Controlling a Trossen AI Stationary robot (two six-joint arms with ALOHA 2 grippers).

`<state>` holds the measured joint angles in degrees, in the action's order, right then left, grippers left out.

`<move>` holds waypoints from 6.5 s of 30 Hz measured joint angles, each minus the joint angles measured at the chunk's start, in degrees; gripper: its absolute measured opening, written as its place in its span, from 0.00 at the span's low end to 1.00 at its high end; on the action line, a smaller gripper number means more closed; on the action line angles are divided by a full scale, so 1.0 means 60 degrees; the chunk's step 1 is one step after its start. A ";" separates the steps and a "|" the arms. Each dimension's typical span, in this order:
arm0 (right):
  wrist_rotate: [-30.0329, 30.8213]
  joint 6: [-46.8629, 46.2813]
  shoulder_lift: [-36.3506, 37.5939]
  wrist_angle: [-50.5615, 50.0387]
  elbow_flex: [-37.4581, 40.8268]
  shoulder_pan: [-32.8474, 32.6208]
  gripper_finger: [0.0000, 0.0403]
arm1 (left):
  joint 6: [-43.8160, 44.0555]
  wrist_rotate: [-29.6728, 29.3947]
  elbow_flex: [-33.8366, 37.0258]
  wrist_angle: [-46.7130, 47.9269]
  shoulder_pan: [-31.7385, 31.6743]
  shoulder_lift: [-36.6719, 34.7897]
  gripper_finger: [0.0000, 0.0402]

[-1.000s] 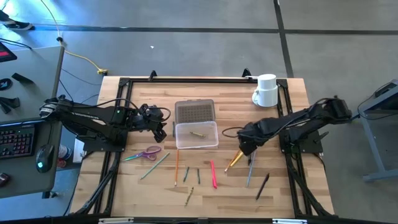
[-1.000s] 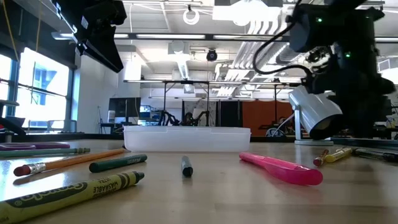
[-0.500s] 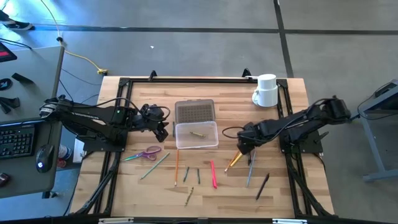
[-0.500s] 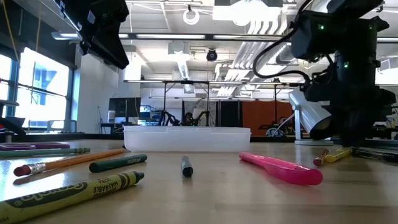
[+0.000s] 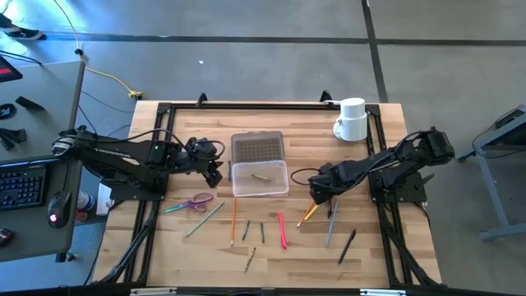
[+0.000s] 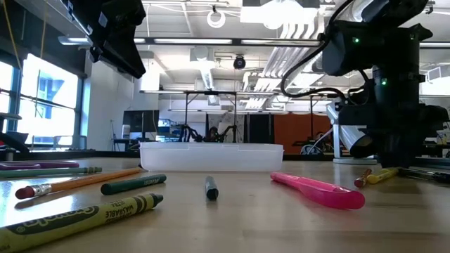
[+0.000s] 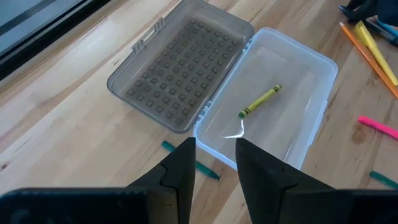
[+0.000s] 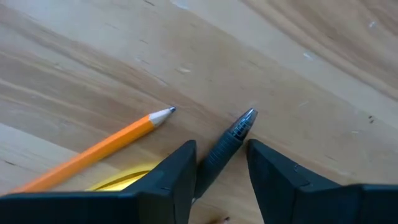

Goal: Pick & place school supplies into a supply box
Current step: Put the left black pen into the gray supply box, then put the top green crayon into the gray supply box

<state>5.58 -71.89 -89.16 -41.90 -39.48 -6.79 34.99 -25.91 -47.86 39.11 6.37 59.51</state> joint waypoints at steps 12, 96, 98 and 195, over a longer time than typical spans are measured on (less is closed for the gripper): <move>0.0333 0.0004 0.0374 0.0272 0.0101 0.0066 0.04 | -0.0049 -0.0015 0.0000 -0.0004 0.0000 0.0000 0.37; 0.1322 1.1553 0.0003 0.6060 -0.3600 0.1938 0.31 | 0.3978 -0.0836 0.0701 -0.2006 -0.0186 0.5512 0.37; 0.1243 1.1482 0.0066 0.6175 -0.3600 0.1929 0.31 | 0.4009 -0.0809 0.0867 -0.2557 -0.0186 0.5570 0.37; -0.0004 1.1370 -0.0030 0.6031 -0.3596 0.1811 0.31 | 0.2431 -0.2573 0.3562 -1.0661 -0.0493 0.7767 0.37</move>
<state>5.56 -3.67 -89.34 -5.71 -61.06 4.08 49.58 -41.35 -26.48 -24.85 3.41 106.11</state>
